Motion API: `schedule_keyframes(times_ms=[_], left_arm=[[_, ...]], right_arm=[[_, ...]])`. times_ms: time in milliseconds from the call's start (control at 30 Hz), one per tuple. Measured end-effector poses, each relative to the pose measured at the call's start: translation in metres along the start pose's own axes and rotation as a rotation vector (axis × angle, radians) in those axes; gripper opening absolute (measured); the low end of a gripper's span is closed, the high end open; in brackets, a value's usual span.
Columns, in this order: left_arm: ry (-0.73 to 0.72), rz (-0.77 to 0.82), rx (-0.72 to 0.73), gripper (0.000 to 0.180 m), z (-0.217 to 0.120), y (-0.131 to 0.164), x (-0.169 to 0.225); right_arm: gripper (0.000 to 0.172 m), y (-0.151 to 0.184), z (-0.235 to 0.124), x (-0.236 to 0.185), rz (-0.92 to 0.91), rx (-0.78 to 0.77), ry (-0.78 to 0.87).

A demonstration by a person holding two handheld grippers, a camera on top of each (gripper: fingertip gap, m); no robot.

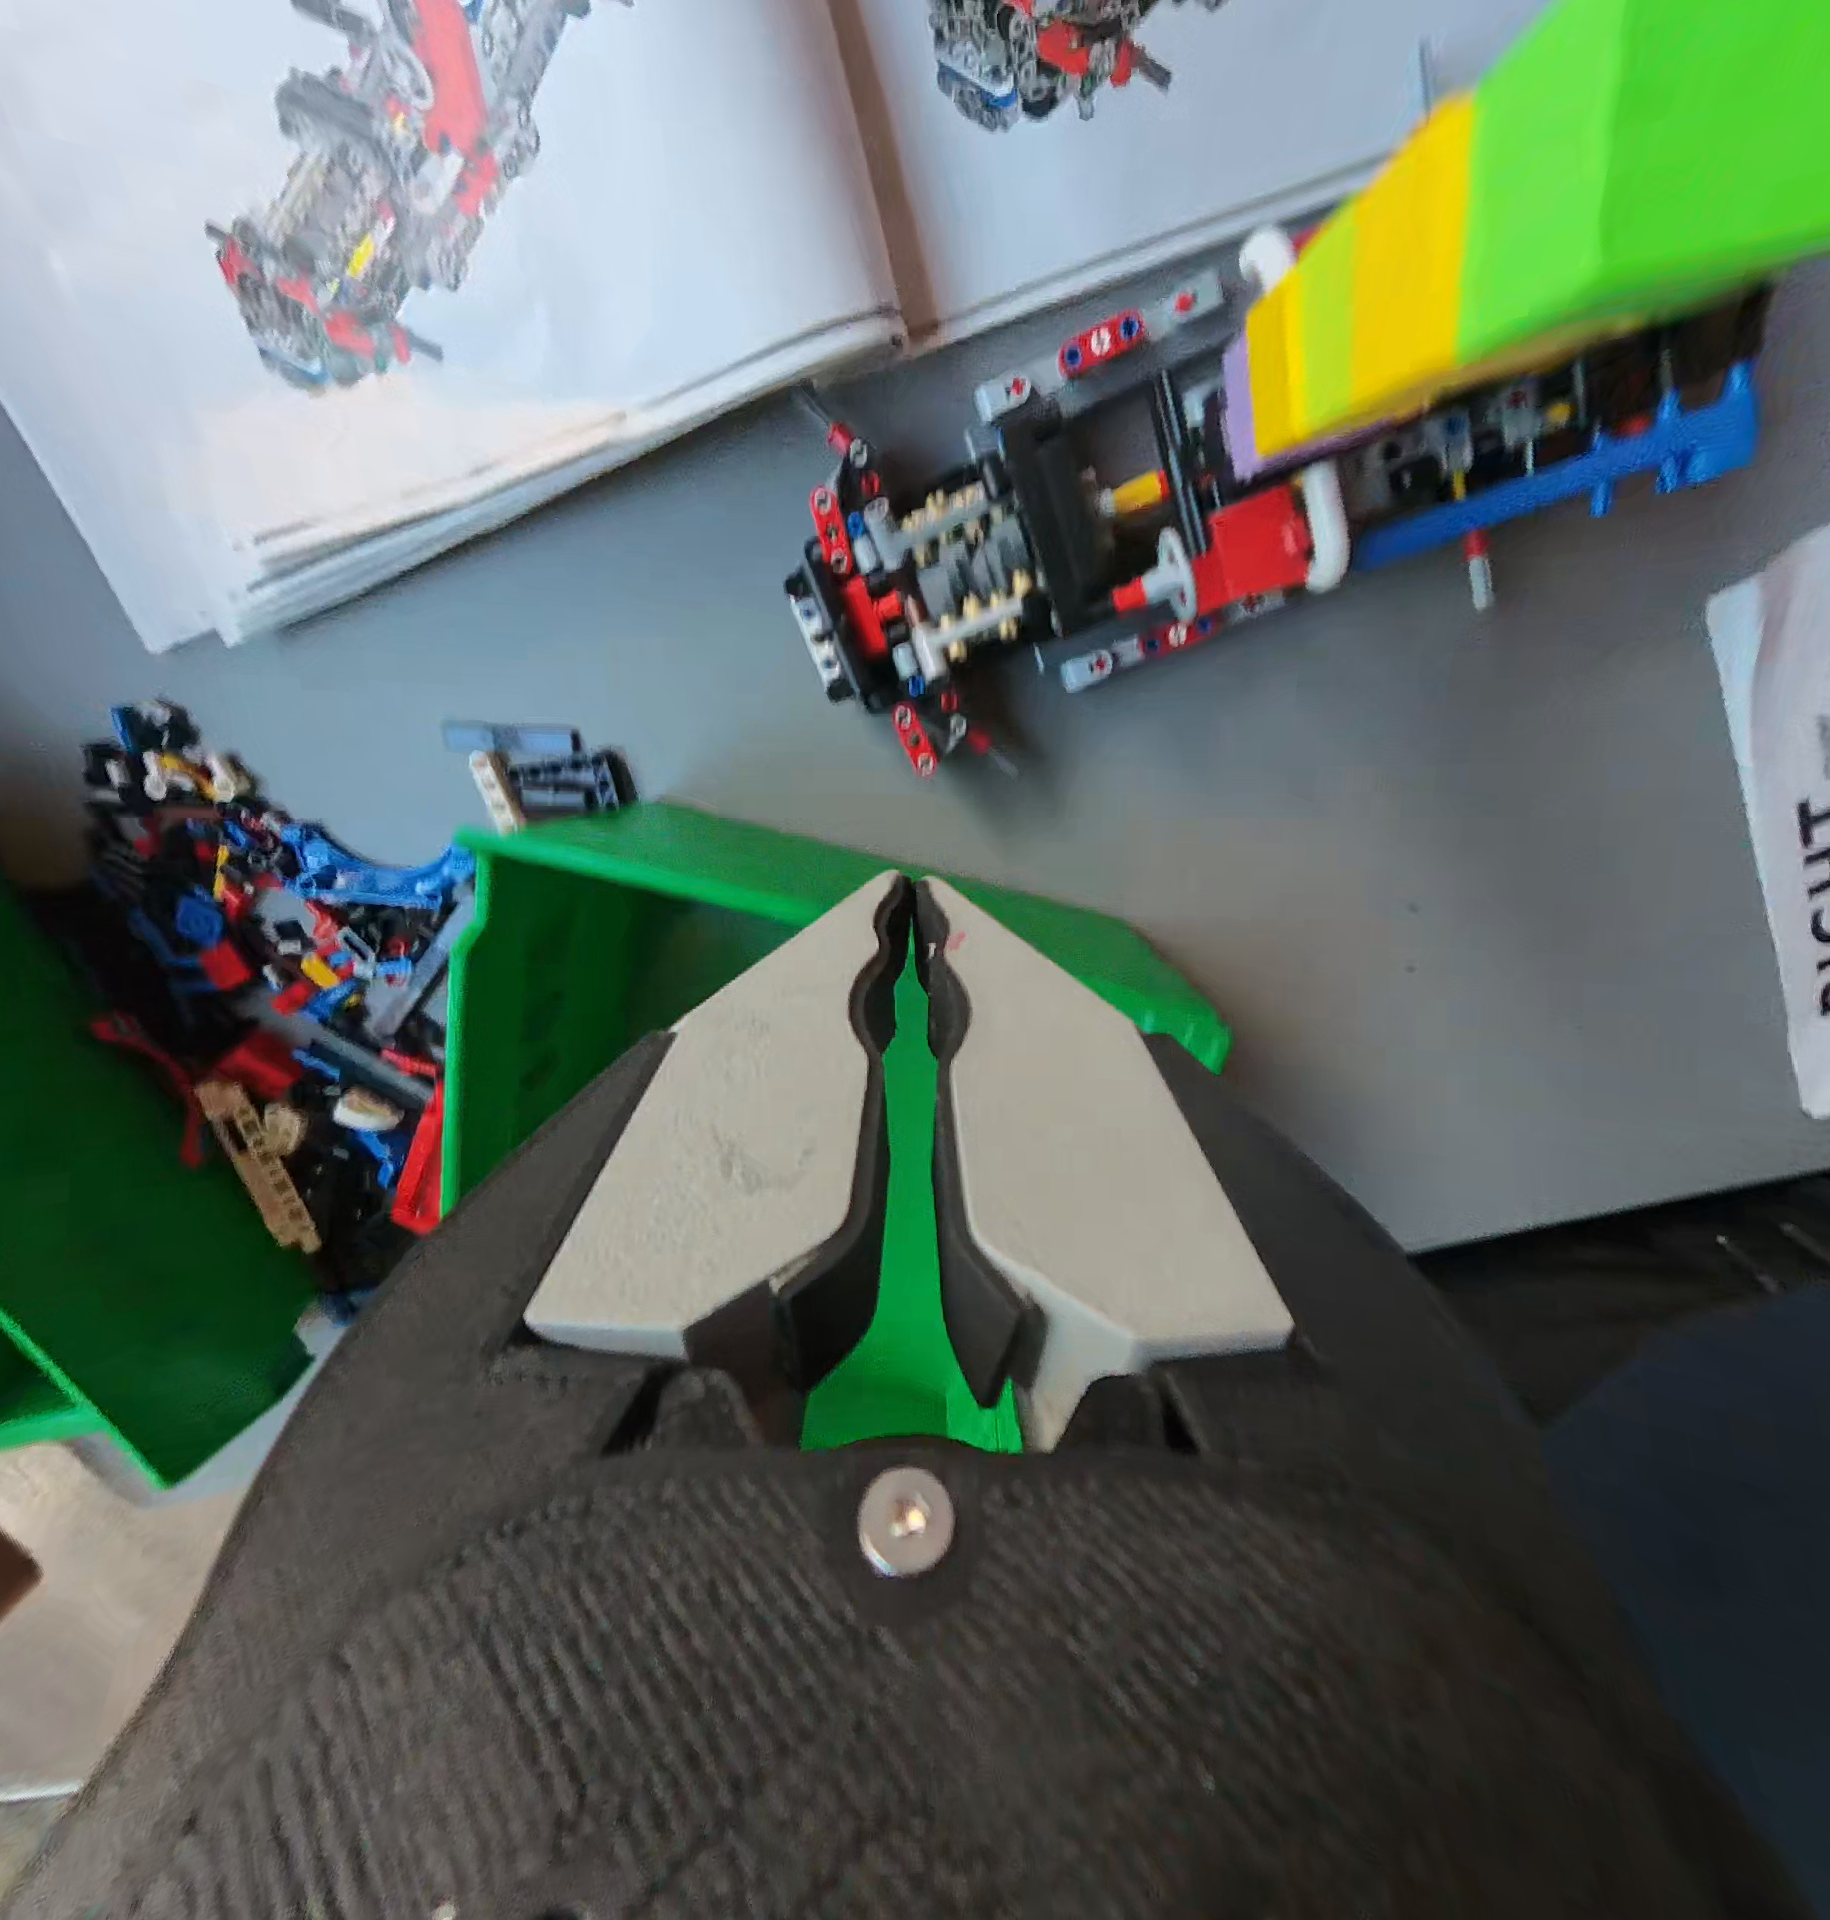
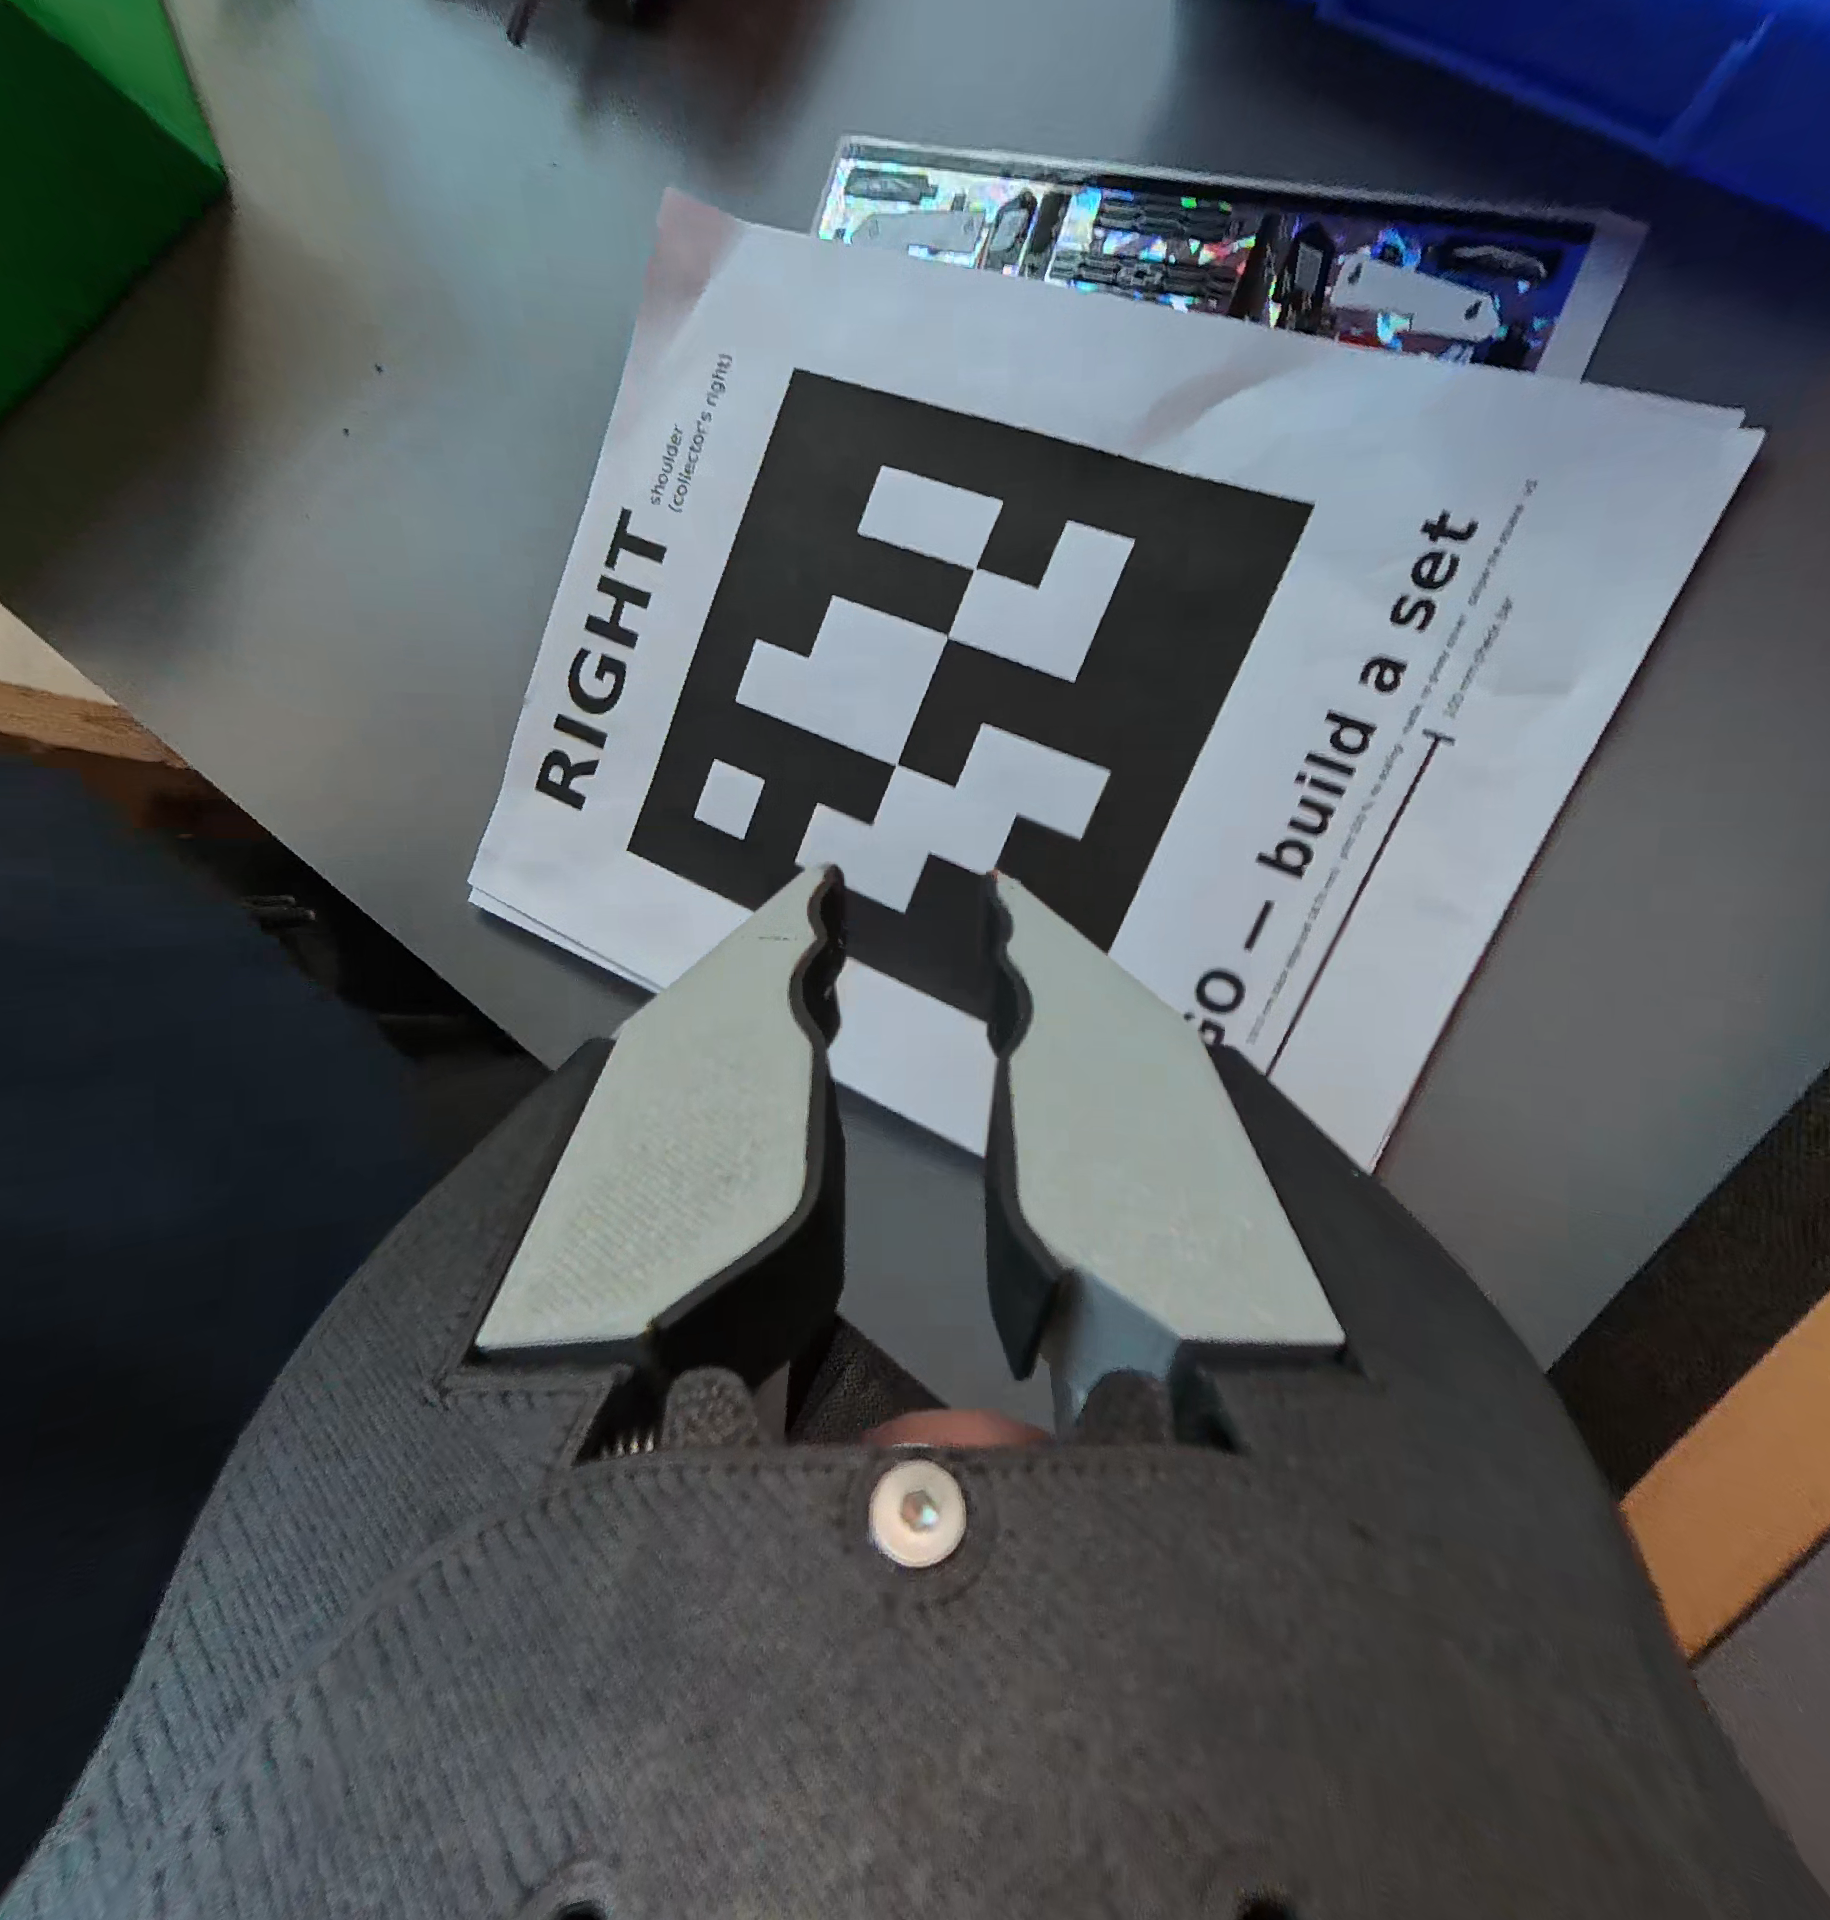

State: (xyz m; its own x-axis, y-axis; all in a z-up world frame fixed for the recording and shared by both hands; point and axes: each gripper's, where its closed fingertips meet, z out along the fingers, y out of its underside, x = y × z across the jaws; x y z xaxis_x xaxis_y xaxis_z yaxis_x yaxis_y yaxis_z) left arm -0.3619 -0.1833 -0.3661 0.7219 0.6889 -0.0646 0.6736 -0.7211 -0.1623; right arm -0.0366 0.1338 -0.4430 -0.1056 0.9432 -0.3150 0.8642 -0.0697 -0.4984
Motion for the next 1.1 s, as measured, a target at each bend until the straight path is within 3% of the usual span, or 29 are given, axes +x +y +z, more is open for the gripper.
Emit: schedule_keyframes(times_ms=[167, 467, 867, 1100], left_arm=[[0.055, 0.045, -0.028, 0.0, 0.039, -0.04, 0.003], [0.119, 0.125, 0.001, 0.0, 0.066, -0.069, 0.013], [0.191, 0.161, -0.007, 0.0, 0.083, -0.075, 0.035], [0.22, 0.224, 0.038, 0.0, 0.077, -0.076, 0.062]], right_arm=[[0.026, 0.022, -0.01, -0.015, 0.087, -0.002, 0.061], [0.025, 0.029, -0.013, -0.061, 0.198, 0.025, 0.094], [0.025, 0.009, -0.028, -0.061, 0.176, 0.067, 0.161], [0.026, 0.005, -0.03, -0.054, 0.162, 0.068, 0.16]])
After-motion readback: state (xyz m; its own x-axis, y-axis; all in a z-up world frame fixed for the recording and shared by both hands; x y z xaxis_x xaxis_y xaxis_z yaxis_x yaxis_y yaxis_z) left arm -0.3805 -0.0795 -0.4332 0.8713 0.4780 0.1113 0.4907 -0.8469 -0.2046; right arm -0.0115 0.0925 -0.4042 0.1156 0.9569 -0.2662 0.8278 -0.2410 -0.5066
